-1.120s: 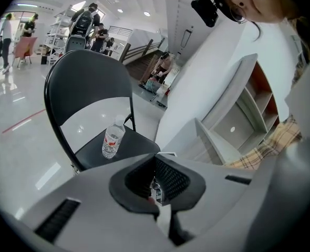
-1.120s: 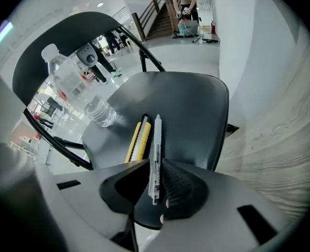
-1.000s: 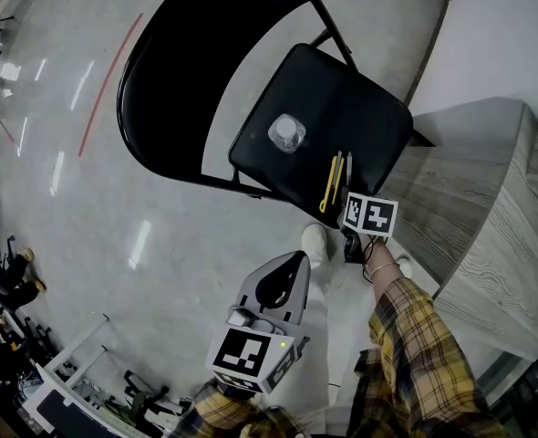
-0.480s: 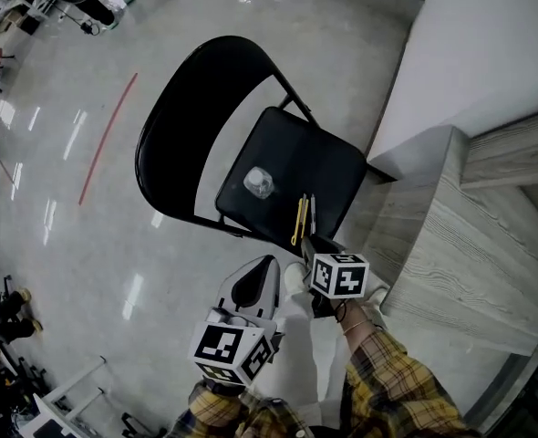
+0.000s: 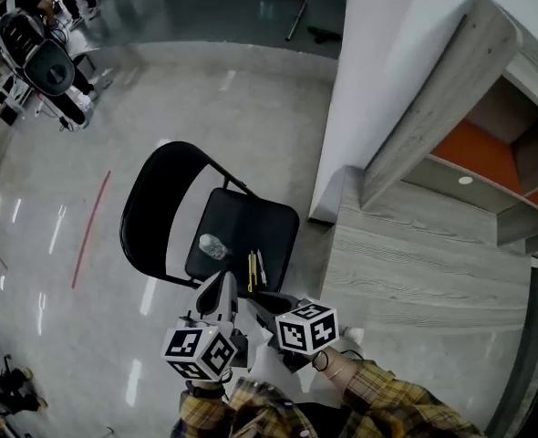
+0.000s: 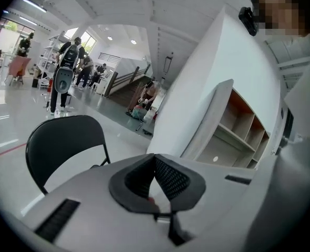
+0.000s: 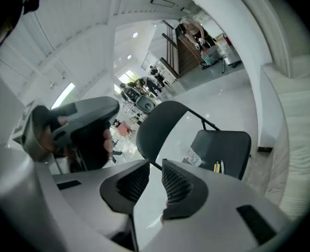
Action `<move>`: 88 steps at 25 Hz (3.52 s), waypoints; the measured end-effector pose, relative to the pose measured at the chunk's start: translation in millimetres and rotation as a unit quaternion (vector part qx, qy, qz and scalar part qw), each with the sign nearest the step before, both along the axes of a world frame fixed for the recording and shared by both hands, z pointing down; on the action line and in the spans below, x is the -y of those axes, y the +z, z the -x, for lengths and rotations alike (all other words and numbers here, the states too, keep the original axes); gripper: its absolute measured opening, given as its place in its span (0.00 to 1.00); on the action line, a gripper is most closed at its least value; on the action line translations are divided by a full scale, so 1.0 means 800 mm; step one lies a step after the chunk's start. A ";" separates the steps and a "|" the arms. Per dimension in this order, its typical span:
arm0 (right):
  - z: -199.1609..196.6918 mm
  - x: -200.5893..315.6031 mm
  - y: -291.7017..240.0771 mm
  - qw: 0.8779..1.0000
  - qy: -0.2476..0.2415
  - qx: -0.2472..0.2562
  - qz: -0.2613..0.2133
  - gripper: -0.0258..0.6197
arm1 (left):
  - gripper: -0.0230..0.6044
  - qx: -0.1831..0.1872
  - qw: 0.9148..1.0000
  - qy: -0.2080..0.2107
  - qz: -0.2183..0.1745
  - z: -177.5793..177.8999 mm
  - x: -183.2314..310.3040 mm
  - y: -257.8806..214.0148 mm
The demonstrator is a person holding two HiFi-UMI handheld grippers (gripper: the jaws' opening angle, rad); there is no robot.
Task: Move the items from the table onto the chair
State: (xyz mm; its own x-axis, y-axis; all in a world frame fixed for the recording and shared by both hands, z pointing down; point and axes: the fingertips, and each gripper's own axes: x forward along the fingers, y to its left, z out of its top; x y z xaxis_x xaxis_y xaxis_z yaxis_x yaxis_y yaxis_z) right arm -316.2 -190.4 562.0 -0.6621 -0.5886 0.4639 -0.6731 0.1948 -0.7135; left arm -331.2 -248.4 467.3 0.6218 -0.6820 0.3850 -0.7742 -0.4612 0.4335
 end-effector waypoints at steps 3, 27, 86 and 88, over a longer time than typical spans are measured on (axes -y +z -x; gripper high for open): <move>-0.062 -0.035 -0.055 0.999 0.013 0.010 -0.046 0.14 | 0.04 -0.003 0.999 0.024 -0.022 -0.056 -0.026 -0.030; -0.690 -0.355 -0.224 0.933 0.296 -0.085 -0.184 0.13 | 0.04 -0.044 0.958 0.275 -0.073 -0.584 -0.319 -0.146; -0.675 -0.374 -0.251 0.914 0.303 -0.186 -0.197 0.07 | 0.04 -0.024 0.939 0.332 -0.085 -0.592 -0.344 -0.159; -0.673 -0.376 -0.251 0.913 0.305 -0.184 -0.196 0.07 | 0.04 -0.023 0.939 0.331 -0.084 -0.590 -0.345 -0.157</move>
